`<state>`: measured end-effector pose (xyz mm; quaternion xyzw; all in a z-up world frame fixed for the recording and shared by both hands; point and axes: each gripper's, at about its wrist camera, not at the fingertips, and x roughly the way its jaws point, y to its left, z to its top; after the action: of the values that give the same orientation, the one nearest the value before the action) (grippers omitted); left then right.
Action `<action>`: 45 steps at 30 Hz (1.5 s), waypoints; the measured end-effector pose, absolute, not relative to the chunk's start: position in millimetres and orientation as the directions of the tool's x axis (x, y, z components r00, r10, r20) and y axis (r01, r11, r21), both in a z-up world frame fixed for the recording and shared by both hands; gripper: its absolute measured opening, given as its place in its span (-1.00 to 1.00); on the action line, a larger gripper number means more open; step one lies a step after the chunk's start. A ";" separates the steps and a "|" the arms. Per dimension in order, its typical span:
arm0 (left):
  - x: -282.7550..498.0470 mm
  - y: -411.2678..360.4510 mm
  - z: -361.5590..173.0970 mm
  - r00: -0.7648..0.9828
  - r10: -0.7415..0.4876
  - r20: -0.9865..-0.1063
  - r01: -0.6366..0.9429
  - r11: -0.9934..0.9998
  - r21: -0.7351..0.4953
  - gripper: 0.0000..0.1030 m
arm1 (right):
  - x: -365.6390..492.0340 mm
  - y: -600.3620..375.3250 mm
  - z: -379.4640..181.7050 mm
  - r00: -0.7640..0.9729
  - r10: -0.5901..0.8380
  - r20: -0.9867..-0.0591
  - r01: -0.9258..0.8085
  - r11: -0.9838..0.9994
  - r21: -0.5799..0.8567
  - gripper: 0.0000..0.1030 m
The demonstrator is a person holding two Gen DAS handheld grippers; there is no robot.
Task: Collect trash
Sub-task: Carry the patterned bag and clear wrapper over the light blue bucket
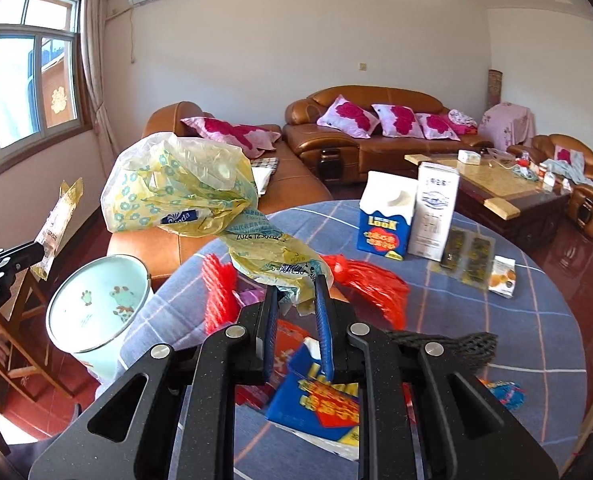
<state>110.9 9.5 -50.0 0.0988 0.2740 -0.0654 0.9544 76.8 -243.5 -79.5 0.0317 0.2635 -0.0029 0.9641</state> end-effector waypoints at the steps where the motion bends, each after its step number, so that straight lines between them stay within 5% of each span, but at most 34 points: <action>1: 112.2 14.2 -49.4 0.844 -0.056 -0.533 0.163 0.974 0.156 -0.95 | 82.4 -237.9 -79.5 0.860 0.025 -0.509 0.009 0.998 0.063 -0.65; 45: 159.0 91.6 -60.2 0.805 0.196 -0.559 -0.072 0.969 0.236 -0.94 | 202.6 -70.5 -127.6 0.734 0.290 -0.614 -0.337 0.940 0.041 -0.64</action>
<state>159.0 91.6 -60.2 0.1021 0.3038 0.0709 0.9446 202.6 -70.5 -127.6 -0.0368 0.3235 0.1685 0.9304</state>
